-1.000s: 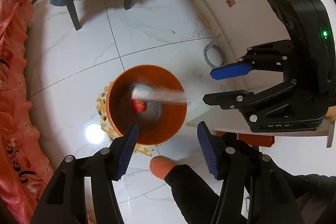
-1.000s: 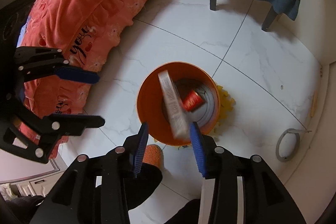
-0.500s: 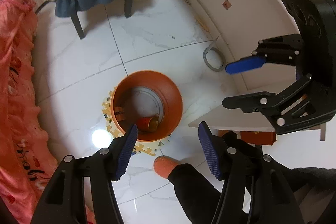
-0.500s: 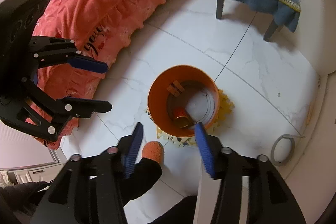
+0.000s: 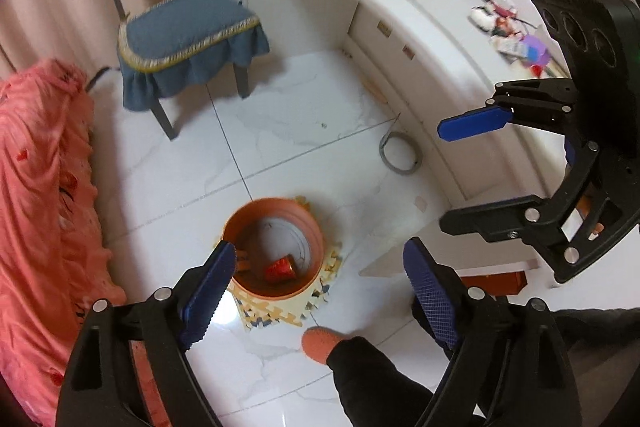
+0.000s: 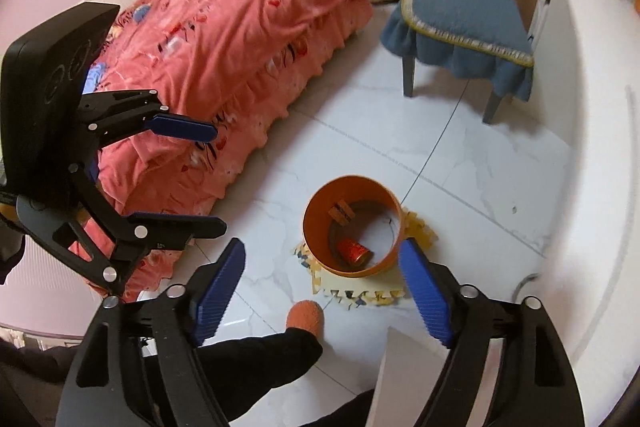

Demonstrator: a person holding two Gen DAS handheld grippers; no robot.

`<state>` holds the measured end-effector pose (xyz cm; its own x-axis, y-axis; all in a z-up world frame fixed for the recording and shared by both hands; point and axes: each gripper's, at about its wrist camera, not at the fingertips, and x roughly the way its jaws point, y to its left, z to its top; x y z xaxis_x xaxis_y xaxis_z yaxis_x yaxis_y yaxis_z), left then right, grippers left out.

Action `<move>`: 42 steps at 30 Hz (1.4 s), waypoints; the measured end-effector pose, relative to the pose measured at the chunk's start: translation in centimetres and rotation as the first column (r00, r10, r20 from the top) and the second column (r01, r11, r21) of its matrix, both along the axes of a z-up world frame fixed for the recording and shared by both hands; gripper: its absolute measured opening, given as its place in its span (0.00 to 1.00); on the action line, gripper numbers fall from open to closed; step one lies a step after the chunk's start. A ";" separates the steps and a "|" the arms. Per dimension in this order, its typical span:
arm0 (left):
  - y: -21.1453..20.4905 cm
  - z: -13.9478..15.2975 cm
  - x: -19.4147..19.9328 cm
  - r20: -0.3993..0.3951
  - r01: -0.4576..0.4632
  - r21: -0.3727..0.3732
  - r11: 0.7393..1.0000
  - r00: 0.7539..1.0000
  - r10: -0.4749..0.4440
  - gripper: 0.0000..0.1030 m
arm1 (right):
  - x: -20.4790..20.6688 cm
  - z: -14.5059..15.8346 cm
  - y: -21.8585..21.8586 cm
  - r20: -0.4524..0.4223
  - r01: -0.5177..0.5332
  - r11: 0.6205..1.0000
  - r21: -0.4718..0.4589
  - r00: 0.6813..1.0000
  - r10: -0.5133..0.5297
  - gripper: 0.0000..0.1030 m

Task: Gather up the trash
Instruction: 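Move both open tools back over the desk mat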

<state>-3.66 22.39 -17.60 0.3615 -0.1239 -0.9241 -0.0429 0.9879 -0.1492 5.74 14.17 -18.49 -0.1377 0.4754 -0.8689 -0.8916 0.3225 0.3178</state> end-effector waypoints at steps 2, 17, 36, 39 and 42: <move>-1.0 1.5 0.2 0.015 0.006 0.016 1.000 1.000 -0.007 0.87 | 0.1 1.6 -1.5 0.017 0.003 1.000 0.013 1.000 -0.003 0.78; -11.1 8.6 2.2 0.093 0.151 0.082 0.985 0.983 -0.158 0.87 | 2.2 9.9 -16.4 0.088 0.147 0.983 0.113 0.984 -0.157 0.82; -22.4 11.1 7.5 0.117 0.370 0.103 0.924 0.917 -0.380 0.87 | 6.9 11.7 -30.6 0.090 0.382 0.911 0.157 0.913 -0.398 0.82; -23.6 10.8 8.6 0.109 0.396 0.102 0.913 0.907 -0.406 0.87 | 8.0 11.1 -32.1 0.087 0.410 0.900 0.146 0.901 -0.424 0.82; -24.6 10.3 9.8 0.097 0.416 0.096 0.904 0.900 -0.424 0.87 | 9.0 10.2 -33.4 0.066 0.439 0.888 0.137 0.890 -0.451 0.82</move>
